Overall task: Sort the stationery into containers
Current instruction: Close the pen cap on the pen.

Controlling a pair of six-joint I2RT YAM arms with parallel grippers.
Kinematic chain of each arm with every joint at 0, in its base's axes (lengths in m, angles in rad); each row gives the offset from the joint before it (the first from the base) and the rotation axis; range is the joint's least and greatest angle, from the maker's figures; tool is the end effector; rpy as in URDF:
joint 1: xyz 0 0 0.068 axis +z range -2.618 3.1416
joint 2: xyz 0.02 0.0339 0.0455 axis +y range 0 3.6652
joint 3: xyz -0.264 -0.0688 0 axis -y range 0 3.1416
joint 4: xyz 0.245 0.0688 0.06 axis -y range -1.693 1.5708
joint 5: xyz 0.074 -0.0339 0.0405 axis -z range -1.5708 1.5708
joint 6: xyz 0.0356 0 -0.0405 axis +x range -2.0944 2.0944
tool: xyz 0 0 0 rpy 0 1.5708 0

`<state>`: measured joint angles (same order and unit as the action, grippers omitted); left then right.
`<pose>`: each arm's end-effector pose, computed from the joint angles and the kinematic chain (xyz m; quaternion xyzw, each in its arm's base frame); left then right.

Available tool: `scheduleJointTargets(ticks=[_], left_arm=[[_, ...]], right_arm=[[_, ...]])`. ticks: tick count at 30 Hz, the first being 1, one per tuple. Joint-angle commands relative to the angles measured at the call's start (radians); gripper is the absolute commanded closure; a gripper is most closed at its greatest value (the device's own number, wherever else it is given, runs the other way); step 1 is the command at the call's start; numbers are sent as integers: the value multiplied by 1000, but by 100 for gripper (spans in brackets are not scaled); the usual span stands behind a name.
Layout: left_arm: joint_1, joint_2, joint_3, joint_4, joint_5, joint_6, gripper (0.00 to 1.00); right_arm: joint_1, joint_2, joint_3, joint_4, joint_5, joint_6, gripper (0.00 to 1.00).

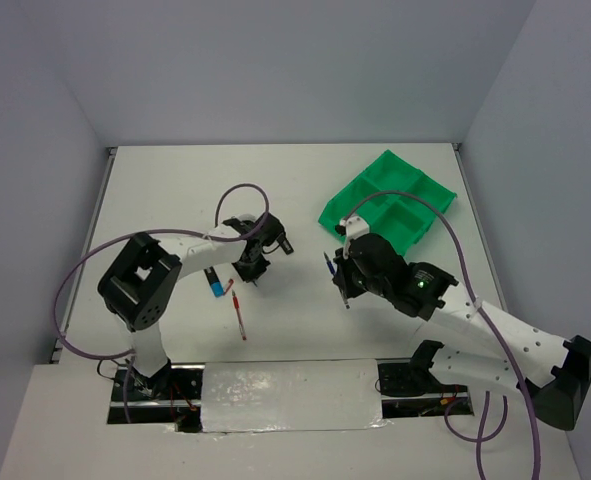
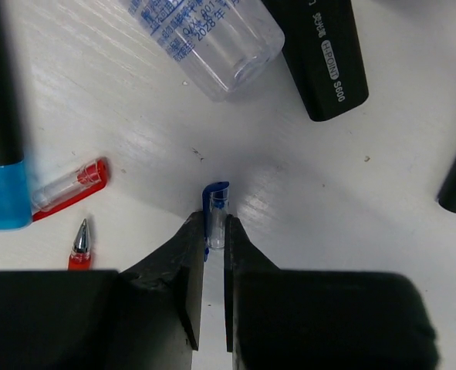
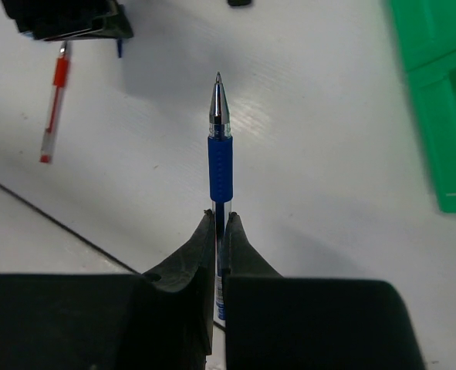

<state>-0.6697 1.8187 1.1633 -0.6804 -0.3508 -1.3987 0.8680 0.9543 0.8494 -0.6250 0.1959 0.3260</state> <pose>0.2746 -0.2018 0.1632 -0.3677 0.9063 -0.0106 0.2079 0.1336 0.1470 0.2903 -0.2047 0.8861 0.1545 0.3861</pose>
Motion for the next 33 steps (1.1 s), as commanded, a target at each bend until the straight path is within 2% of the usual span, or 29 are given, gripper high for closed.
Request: scheduleJointTargets(ticks=[1,5,8,11,14,17,22,27,33], left_arm=[[2,-11,-103,93,44,52,100],[-19,-192,-174,182,0,128,100],[-27,-340,-224,246,-11,191,100],[-30,-490,-273,315,-4,255,100],[-39,-637,-316,407,36,305,100],[-59,-796,-373,508,87,334,100],[-80,-915,-405,613,151,378,100],[-105,-980,-442,673,216,409,100],[-120,-1010,-479,728,230,429,100]], right_arm=[[8,-55,-42,158,-142,-13,100],[6,-83,-156,318,-304,31,100],[6,-74,-216,431,-363,80,100],[9,-42,-295,611,-490,155,100],[26,-16,-367,784,-483,258,100],[124,-12,-427,980,-388,317,100],[235,33,-391,1038,-250,318,100],[241,73,-342,1022,-153,326,100],[239,86,-300,1002,-129,315,100]])
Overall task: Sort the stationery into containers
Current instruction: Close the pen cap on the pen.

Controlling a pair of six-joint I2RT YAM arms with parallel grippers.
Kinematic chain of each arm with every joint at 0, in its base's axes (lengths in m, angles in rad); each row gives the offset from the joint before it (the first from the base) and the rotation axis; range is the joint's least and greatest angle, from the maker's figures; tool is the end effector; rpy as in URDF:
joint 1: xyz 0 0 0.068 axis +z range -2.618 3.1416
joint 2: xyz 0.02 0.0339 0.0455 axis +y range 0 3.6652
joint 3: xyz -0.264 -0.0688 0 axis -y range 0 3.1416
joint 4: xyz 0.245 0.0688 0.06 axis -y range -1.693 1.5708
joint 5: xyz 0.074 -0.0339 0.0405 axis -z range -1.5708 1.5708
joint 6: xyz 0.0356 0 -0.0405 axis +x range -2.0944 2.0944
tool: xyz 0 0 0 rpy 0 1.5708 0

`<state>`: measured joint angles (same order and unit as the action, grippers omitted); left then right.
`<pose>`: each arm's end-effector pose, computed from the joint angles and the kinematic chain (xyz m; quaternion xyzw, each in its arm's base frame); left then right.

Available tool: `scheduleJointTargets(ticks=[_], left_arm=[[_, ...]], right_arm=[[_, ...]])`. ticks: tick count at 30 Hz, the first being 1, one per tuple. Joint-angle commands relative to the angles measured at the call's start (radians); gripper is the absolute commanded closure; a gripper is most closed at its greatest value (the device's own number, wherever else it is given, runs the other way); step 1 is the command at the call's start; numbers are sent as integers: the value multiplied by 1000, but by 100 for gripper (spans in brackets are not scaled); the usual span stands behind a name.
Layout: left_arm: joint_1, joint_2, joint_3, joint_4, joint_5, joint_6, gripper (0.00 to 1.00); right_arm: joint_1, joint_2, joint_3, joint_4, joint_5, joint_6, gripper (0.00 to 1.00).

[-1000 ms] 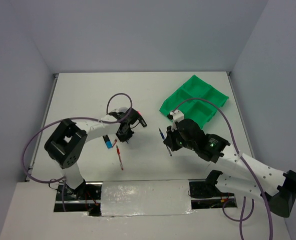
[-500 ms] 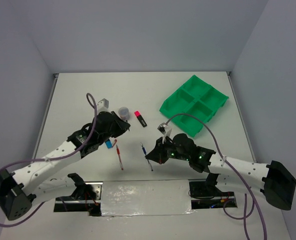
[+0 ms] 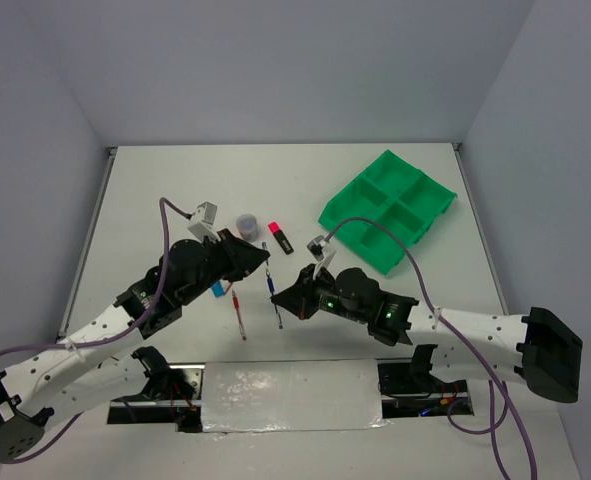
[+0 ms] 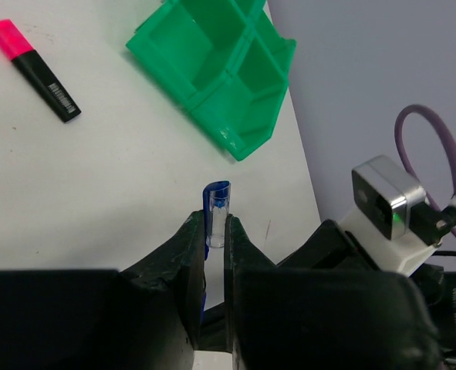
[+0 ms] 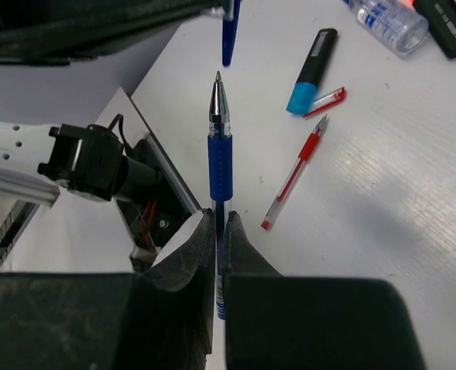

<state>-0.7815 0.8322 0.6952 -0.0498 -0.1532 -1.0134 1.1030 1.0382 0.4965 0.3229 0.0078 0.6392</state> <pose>0.1461 -0.1373 0.3144 -0.1373 0.7569 -0.4606 0.4428 0.1057 0.2086 0.2422 -0.1769 0.7598 0.4767 0.4052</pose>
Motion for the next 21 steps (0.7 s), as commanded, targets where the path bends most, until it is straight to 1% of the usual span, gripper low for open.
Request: scheduleJointTargets(ticks=[1,8,11,16,21], left_arm=[[-10,-28,-20,103,32,48,100],[-16,-67,-52,156,23,81,100],[-18,-76,-57,165,26,90,100],[-18,-77,-66,177,35,93,100],[-18,-74,-76,182,37,93,100]], right_arm=[[6,-1,54,59,64,-1,100],[4,10,62,62,24,20,100],[4,-3,50,79,37,27,100],[5,-12,79,33,52,8,100],[6,-15,86,24,66,7,100]])
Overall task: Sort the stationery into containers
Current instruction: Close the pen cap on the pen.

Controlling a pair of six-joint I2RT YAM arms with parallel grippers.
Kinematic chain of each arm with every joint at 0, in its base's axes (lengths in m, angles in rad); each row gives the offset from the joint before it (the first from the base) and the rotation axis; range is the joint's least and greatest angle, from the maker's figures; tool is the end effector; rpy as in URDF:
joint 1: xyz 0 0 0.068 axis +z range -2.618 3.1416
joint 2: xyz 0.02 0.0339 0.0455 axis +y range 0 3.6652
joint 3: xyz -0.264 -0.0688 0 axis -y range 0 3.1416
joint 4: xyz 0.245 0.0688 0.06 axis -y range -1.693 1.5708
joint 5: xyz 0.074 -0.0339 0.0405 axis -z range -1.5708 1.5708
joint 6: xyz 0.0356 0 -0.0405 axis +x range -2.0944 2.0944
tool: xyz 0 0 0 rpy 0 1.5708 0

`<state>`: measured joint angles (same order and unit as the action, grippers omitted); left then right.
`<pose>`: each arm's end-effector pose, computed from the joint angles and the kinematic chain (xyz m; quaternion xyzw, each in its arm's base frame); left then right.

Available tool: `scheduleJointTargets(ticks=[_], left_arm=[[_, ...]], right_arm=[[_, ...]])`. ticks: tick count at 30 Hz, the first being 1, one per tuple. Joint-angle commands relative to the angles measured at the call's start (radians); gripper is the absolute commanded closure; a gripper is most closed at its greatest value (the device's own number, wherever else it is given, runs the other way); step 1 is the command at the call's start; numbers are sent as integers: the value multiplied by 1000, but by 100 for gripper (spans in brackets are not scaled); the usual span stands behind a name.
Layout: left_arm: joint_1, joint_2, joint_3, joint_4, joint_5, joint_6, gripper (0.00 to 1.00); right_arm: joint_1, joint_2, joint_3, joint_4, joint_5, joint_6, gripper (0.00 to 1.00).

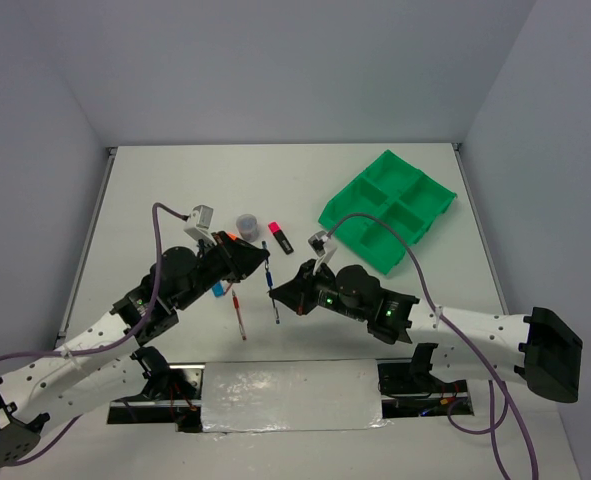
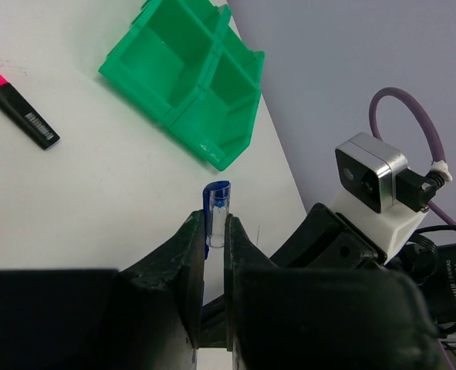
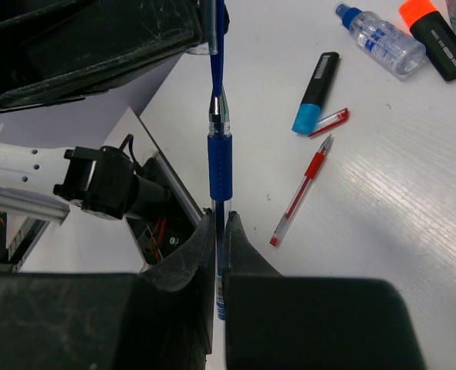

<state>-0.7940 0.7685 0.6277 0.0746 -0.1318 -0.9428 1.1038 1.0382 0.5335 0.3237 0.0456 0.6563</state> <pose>0.1367 -0.1324 0.3148 -0.0990 0.7232 -0.4894 0.4772 0.1082 0.2111 0.2553 -0.1562 0.7520 0.4822 0.4213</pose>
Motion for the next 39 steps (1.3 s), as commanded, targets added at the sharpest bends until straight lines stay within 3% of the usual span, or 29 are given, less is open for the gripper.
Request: scheduleJointTargets(ticks=[1,39], left_arm=[[-5,-9,-10,57,15,22,100],[-5,-26,-43,108,32,53,100]], right_arm=[[4,-17,48,23,28,-14,100],[-9,-21,80,-26,31,-15,100]])
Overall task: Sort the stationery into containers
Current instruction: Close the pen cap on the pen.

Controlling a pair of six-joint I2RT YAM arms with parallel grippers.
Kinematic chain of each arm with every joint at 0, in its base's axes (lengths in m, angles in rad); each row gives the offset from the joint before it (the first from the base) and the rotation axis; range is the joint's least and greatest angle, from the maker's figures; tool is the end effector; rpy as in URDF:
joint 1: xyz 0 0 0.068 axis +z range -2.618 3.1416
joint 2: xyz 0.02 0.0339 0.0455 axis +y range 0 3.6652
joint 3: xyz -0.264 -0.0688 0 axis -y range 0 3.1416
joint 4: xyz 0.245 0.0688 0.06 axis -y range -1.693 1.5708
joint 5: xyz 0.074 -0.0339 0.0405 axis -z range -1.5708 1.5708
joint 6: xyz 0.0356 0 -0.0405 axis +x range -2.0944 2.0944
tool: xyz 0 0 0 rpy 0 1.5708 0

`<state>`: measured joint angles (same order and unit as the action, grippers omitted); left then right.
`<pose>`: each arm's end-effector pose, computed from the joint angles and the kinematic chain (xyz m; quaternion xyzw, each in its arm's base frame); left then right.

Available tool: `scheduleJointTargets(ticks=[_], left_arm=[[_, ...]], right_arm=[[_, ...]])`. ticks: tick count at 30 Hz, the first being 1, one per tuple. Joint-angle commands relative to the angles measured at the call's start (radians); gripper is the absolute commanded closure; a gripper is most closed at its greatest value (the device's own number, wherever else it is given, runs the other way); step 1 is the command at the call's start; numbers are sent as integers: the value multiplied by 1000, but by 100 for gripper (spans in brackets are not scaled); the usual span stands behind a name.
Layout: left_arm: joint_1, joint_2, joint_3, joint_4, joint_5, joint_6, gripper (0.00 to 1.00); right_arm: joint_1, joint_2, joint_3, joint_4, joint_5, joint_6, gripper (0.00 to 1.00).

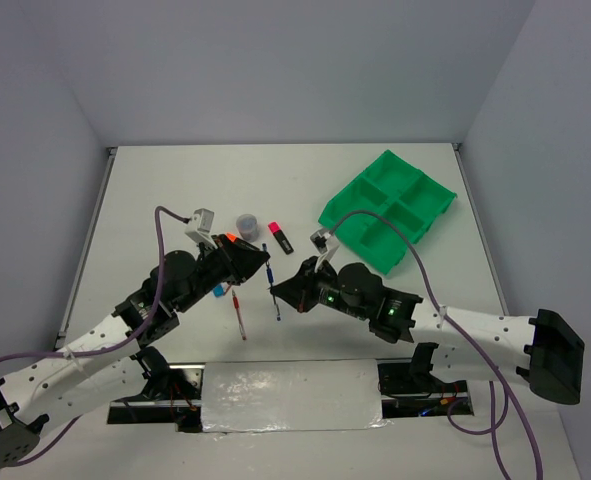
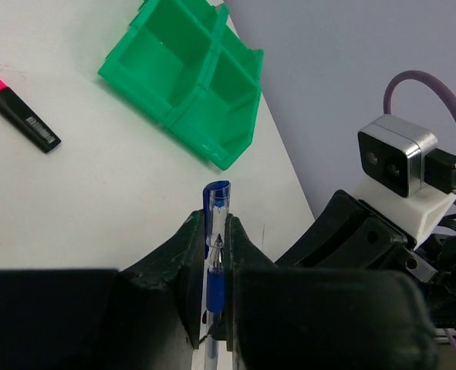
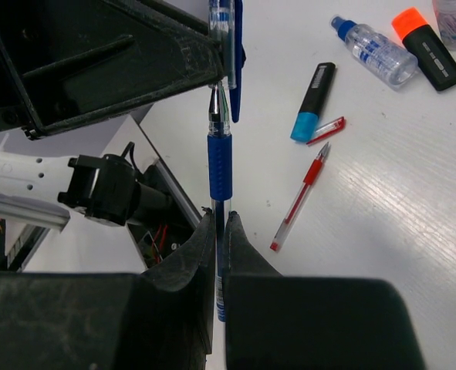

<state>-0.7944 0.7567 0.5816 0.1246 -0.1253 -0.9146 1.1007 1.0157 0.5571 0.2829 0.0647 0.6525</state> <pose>0.1356 -0.1317 0.3056 -0.0865 0.7194 -0.4889 0.4857 0.1085 0.2084 0.2641 -0.1500 0.7515 0.4776 0.4298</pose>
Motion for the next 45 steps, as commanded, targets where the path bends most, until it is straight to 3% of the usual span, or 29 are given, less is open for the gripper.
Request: scheduleJointTargets(ticks=[1,21,28,35,45], left_arm=[[-5,-13,3,60,32,26,100],[-25,15,-42,158,118,62,100],[-48,18,-54,165,142,62,100],[-49,29,-32,90,202,109,100],[-51,12,-62,101,246,105,100]], right_arm=[[-7,1,55,18,11,-11,100],[-59,-26,98,57,8,-39,100],[-168,-45,92,223,-103,-106,100],[-277,-45,179,207,-291,-191,100],[-300,43,269,300,-414,-185,100]])
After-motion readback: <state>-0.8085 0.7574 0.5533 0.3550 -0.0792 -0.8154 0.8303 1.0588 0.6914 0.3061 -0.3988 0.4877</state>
